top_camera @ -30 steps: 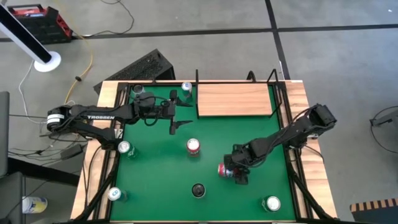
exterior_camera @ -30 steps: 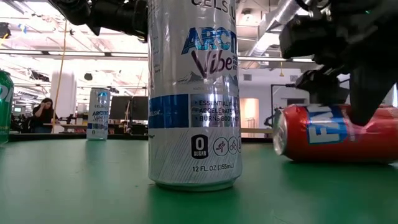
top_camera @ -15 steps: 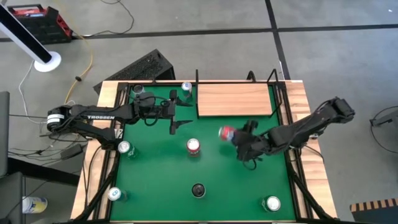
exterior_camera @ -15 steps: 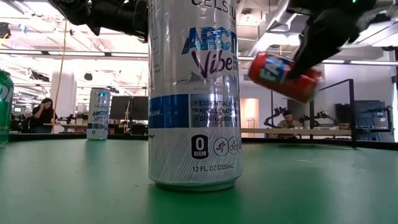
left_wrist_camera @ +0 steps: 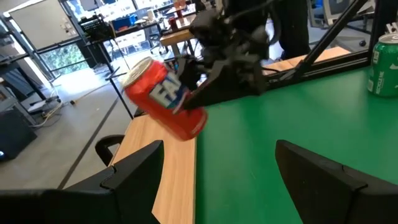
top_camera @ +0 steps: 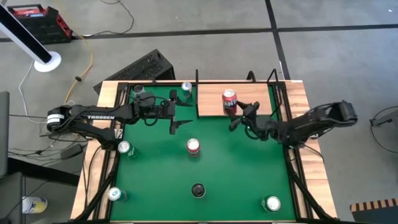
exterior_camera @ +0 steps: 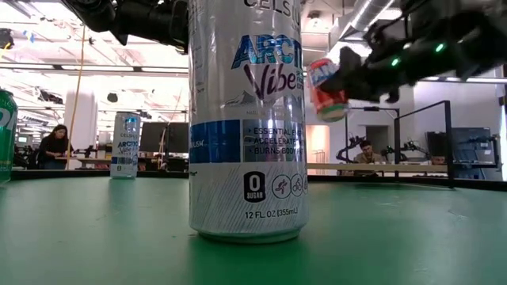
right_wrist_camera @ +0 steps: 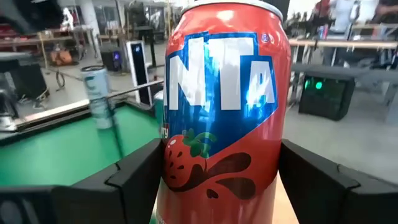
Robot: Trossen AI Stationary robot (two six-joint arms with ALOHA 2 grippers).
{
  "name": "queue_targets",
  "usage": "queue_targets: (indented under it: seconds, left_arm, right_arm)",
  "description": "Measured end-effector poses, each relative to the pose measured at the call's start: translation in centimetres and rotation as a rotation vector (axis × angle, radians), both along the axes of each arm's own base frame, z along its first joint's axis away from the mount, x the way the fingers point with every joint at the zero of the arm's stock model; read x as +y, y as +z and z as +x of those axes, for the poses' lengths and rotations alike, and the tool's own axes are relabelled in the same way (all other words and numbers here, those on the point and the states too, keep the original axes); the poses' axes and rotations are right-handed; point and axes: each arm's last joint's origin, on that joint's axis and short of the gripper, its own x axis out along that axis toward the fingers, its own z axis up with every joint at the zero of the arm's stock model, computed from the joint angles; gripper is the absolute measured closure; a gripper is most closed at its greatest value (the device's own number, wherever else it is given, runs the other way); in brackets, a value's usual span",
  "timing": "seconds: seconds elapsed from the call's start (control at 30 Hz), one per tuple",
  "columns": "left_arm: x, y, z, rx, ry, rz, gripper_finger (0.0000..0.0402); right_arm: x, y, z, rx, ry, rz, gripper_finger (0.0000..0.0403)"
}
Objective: Place canned beverage on shelf
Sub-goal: Put the right red soda can on the shelf
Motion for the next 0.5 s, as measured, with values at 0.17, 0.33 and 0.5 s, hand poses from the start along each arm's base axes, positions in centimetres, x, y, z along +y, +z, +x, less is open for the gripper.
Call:
queue_targets:
  seconds: [0.17,0.33,0.5]
  left_arm:
    - [0.0,0.0,0.0,0.0,0.001,-0.004,0.0106]
    - [0.0,0.0,0.0,0.0,0.001,-0.005,0.0106]
    - [0.0,-0.1,0.0,0.005,0.001,-0.007,0.0106]
  right_arm:
    - [-1.9,-1.8,1.7,-0.007,0.007,-0.058,0.0092]
    - [-3.3,-3.9,3.1,-0.014,-0.022,-0.07,0.0092]
    - [-4.3,-5.3,3.6,-0.034,-0.036,-0.034,0.0092]
